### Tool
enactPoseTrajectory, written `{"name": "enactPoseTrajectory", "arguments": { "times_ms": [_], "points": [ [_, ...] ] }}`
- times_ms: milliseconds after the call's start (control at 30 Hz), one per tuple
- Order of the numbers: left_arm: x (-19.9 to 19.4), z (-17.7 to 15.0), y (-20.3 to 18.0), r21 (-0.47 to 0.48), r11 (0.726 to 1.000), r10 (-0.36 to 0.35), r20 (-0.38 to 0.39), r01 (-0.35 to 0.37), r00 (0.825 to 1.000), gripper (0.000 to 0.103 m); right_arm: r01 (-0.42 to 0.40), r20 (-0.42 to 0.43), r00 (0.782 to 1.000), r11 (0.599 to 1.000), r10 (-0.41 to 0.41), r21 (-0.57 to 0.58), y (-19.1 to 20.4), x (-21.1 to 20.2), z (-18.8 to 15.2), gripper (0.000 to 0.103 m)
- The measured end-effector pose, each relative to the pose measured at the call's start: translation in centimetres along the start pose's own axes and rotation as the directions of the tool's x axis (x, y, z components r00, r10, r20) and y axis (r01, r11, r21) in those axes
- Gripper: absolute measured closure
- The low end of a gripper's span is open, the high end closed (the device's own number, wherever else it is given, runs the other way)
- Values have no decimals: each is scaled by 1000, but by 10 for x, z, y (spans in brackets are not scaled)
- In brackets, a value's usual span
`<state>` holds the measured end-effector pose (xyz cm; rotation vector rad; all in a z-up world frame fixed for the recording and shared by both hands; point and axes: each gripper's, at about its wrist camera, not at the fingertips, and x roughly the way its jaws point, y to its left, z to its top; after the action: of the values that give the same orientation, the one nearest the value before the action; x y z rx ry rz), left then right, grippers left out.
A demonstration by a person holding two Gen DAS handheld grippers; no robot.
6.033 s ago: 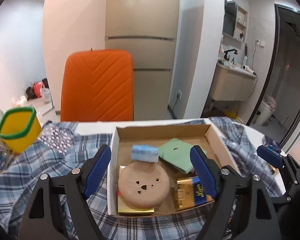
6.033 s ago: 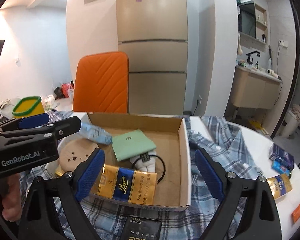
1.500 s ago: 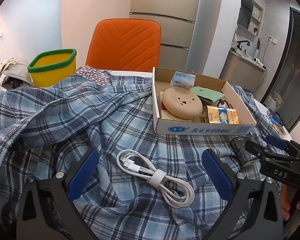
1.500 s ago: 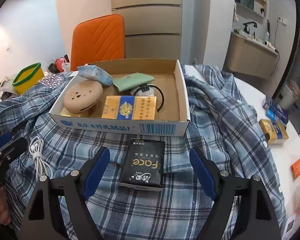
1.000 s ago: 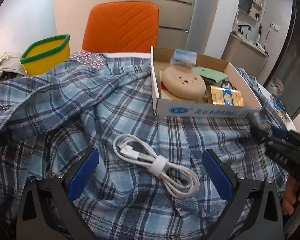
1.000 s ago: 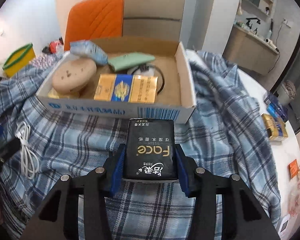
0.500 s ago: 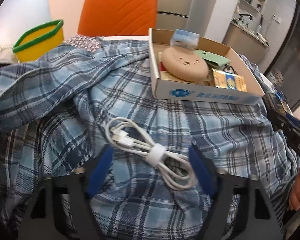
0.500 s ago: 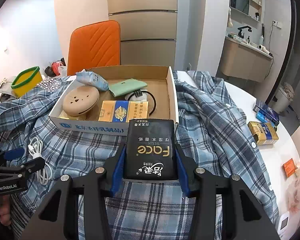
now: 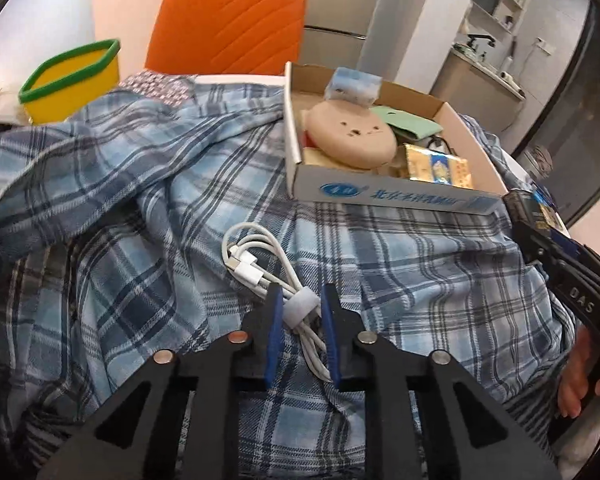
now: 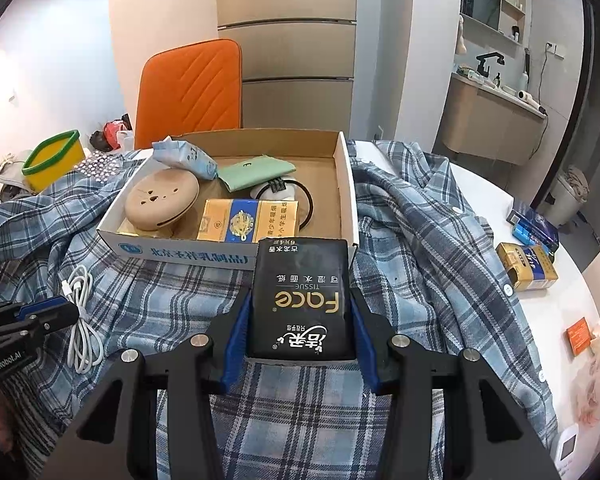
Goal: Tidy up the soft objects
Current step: 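Lift the Face pack with the right gripper while the left grasps the coiled white cable, then carry the white cable and Face pack up over the box with both grippers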
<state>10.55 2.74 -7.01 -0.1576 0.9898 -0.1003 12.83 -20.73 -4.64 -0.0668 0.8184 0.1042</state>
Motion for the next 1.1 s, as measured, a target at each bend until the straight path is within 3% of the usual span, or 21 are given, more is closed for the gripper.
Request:
{"name": "enactPoseTrajectory", "arguments": {
  "times_ms": [33, 67, 133, 200, 267, 467, 633, 800, 967, 1100],
  "points": [
    [1, 0, 0, 0, 1000, 11, 0, -11, 1000, 74, 0, 2, 1000, 1000, 0, 0, 0, -1, 0, 54],
    [1, 1, 0, 4, 1000, 26, 1, -26, 1000, 56, 1, 4, 1000, 1000, -1, 1, 0, -1, 0, 54],
    [4, 0, 1, -5, 1000, 26, -8, -26, 1000, 32, 4, 9, 1000, 1000, -4, -1, -1, -3, 0, 54],
    [8, 0, 2, -17, 1000, 18, -28, -19, 999, 35, 6, 14, 1000, 1000, -6, -4, 0, -5, 0, 54],
    [13, -1, 2, -17, 1000, -10, -56, 9, 998, 63, 8, 17, 1000, 1000, -8, -4, 0, -6, 0, 54],
    [6, -1, -1, 1, 1000, -21, -18, 21, 1000, 82, 13, 15, 1000, 1000, -13, -1, -1, -6, 0, 54],
    [-1, 1, -6, 26, 999, -38, 20, 38, 999, 83, 16, 15, 1000, 1000, -16, 2, -2, -6, 0, 54],
    [-24, 1, -16, 85, 996, -45, 126, 34, 991, 84, 11, 38, 999, 1000, -11, 8, -3, -10, 1, 54],
    [-45, -1, -25, 123, 992, -63, 209, 38, 976, 84, -7, 107, 994, 1000, 7, -8, 0, -24, 2, 54],
    [-63, -1, -33, 148, 989, -66, 296, 22, 953, 84, -17, 184, 983, 999, 24, -38, 8, -41, 2, 54]
  ]
}}
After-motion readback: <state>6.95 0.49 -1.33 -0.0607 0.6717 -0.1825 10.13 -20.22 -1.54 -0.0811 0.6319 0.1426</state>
